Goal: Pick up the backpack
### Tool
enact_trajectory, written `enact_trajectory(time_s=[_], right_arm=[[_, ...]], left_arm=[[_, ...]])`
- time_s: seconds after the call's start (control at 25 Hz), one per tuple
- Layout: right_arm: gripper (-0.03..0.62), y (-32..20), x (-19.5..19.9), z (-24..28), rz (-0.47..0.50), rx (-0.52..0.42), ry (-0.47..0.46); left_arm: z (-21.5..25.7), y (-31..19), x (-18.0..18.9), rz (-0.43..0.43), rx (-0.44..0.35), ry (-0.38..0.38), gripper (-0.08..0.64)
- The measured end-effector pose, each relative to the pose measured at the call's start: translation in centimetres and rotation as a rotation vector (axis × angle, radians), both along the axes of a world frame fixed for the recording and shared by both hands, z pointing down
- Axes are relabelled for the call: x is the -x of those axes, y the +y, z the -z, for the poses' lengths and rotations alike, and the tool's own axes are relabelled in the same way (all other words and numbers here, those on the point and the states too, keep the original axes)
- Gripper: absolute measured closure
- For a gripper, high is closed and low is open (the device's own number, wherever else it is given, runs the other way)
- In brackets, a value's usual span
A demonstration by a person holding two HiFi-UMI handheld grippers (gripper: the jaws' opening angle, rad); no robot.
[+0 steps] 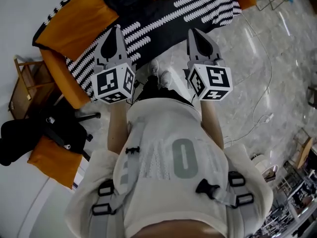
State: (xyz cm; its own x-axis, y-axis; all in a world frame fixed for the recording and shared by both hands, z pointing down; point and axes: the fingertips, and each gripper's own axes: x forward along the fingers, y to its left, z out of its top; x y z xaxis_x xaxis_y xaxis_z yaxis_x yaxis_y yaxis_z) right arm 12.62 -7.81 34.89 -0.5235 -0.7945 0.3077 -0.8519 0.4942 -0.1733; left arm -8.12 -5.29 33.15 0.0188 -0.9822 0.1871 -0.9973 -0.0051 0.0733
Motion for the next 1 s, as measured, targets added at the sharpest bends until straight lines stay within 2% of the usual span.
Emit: enact_trajectory(time_s=[0.16,0.32,0.56,0.72,0.88,1.0], right_arm=[[0.585,-2.5,2.8,0.8,0.033,-0.024,0.011],[0.586,-4.6,6.5,1.8,0.109,-0.064,0.034],[0.586,-6.8,11.8,2.2,0.201,-0.104,0.047],[0.586,-8.8,13.5,2.1,0.260,-0.112,0.047],[0.586,-11.9,15.8,3.4,0.331,-0.185,0.002],[0.586,-13.2,17.0,4.0,0.392,-0.209,-0.019]], left_arm=[[0.5,-1.8,2.3,0.022,-0.013,-0.021,0.540],[0.4,-2.6,5.4,0.092,-0.031,0.015,0.540],[0.4,-2.8,10.6,0.201,-0.053,-0.012,0.540],[0.4,-2.8,11.5,0.268,-0.054,0.009,0.540],[1.0,-3.3,12.9,0.348,-0.088,-0.019,0.540],[1.1,-3.2,14.0,0.438,-0.101,-0.008,0.540]])
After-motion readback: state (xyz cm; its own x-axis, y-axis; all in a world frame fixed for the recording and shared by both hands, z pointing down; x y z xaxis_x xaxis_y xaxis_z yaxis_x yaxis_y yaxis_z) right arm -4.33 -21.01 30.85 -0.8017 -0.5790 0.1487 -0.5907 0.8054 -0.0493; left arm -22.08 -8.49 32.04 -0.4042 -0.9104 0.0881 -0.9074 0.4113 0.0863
